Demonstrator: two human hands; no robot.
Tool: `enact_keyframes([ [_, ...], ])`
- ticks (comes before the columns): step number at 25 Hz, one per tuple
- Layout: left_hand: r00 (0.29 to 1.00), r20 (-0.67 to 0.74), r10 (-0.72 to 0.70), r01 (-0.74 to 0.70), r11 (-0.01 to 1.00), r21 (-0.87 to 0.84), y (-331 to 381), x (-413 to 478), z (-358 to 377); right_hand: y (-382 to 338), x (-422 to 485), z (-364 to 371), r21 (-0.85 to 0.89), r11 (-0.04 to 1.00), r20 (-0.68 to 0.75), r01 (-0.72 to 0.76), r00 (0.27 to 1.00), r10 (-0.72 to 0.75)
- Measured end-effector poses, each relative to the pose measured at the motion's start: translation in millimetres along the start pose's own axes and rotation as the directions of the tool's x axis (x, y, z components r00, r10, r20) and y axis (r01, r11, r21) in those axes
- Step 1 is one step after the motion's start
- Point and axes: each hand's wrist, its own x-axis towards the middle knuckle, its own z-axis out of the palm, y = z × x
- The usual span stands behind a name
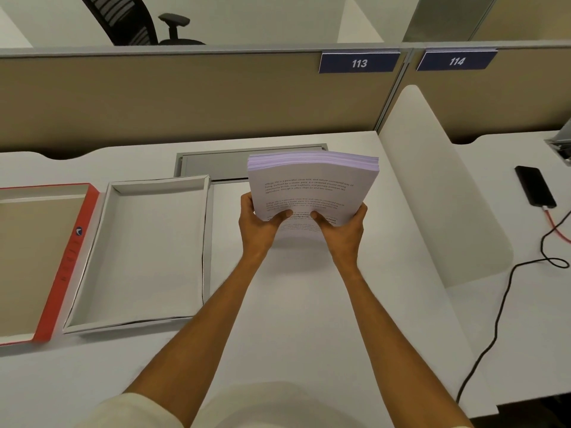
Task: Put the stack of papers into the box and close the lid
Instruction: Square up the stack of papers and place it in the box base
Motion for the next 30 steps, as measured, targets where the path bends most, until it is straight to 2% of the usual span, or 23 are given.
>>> enact_keyframes([
  [5,0.999,-0.039,-0.037,0.037,0.999,-0.012,4.3,2.3,7.3,-1.0,1.0,10.1,-0.008,1.0,-0.05,-0.015,0.999,0.015],
  [10,0.995,-0.072,-0.075,0.081,0.993,0.086,14.4,6.8,8.3,-15.2,10.0,14.7,-0.081,0.996,-0.022,-0.034,0.999,0.032],
  [15,0.992,-0.075,-0.098,0.115,0.957,0.267,28.8,18.8,-2.9,-37.9,21.3,16.9,-0.317,0.934,0.023,-0.161,0.984,0.178],
  [18,0.986,-0.045,-0.163,0.168,0.917,0.362,35.3,23.4,-12.3,-47.1,25.5,18.9,-0.465,0.853,0.052,-0.236,0.955,0.293],
  [20,0.977,-0.007,-0.211,0.196,0.892,0.406,35.8,24.5,-19.8,-50.0,23.6,19.8,-0.496,0.828,0.07,-0.26,0.939,0.336],
  [30,0.969,-0.002,-0.246,0.225,0.882,0.414,37.3,17.4,-68.3,-58.8,-13.2,49.6,-0.554,0.805,0.124,-0.212,0.935,0.332],
])
